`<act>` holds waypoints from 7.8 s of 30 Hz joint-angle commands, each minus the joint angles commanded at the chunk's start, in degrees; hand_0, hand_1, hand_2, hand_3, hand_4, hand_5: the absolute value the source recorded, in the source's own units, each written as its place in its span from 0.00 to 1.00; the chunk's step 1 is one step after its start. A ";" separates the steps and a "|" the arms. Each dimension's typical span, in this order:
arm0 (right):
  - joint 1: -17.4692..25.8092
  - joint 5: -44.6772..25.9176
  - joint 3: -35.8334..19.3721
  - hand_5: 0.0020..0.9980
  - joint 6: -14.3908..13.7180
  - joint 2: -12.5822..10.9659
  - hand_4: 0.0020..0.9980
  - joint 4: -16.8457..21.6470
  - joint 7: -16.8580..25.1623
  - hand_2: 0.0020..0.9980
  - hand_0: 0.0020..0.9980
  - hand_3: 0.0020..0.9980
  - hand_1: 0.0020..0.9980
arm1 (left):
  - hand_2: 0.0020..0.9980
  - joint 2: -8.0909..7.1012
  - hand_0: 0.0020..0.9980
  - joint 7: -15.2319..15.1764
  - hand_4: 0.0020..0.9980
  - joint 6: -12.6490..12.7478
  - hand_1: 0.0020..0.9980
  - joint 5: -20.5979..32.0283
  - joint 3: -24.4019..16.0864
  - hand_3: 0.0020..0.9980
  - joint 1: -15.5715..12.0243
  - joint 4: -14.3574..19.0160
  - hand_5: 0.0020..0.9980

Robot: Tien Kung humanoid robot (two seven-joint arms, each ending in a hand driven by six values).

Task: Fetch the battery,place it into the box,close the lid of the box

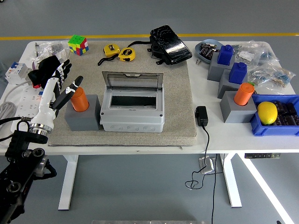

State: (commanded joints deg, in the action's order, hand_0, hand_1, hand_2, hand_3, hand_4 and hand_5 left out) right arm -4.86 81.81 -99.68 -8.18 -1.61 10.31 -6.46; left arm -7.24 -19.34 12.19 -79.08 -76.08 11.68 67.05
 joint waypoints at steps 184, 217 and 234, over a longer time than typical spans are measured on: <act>-0.46 -0.42 -0.47 1.00 0.04 0.06 1.00 0.00 -0.14 0.76 0.83 0.80 0.79 | 0.14 5.78 0.05 -4.39 0.94 13.90 0.07 2.51 3.95 0.15 2.01 -8.51 0.01; -0.61 -0.44 -0.90 1.00 0.04 0.05 1.00 0.00 -0.03 0.76 0.83 0.80 0.79 | 0.09 3.39 0.02 -2.36 0.80 17.01 0.03 -1.65 4.02 0.12 3.13 -0.46 0.20; -1.11 -0.26 -1.74 1.00 0.03 -0.63 1.00 0.00 0.13 0.76 0.83 0.80 0.79 | 0.10 -9.30 0.03 20.63 0.81 12.51 0.03 -40.00 16.30 0.12 7.14 17.75 0.20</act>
State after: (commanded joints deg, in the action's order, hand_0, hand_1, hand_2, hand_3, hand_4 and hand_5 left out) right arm -5.97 81.55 -101.42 -8.15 -2.24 10.31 -6.34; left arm -16.54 1.29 24.70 -119.09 -59.78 18.82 84.80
